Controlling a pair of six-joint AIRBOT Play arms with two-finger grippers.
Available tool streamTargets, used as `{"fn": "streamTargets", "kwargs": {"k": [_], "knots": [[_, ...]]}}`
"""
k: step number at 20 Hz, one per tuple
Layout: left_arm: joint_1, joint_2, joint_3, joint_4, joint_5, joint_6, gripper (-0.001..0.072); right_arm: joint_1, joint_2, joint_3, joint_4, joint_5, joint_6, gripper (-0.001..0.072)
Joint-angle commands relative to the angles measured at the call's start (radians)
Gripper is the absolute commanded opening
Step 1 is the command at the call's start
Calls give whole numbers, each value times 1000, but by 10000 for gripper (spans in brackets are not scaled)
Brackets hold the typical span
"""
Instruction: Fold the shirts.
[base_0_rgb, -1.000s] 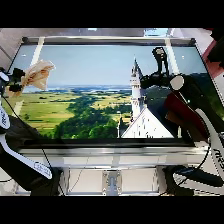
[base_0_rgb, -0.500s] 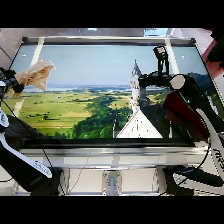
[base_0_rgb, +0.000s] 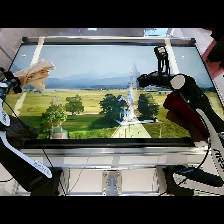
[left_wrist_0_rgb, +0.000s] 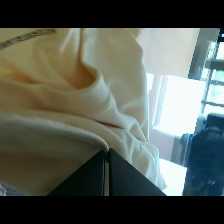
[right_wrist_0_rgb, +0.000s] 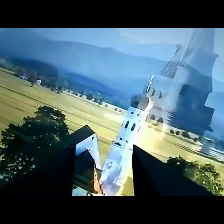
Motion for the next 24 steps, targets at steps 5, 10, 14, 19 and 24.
{"fn": "streamTargets", "kwargs": {"k": [5, 10, 14, 19, 24], "knots": [[-145, 1, 255, -274, -673, 921, 14, -3, -1, 0, -25, -100, -1, 407], [-458, 13, 254, -333, -992, 973, 14, -48, 12, 11, -195, -205, 0, 406], [-754, 13, 254, -334, -1016, 957, 13, -147, 74, 72, -203, -208, 0, 406], [-1051, 12, 254, -304, -927, 916, 14, -253, 160, 99, -197, -170, 0, 407], [-1104, 17, 260, -461, -841, 906, 251, -271, 171, 99, -201, 6, 0, 407]]}}
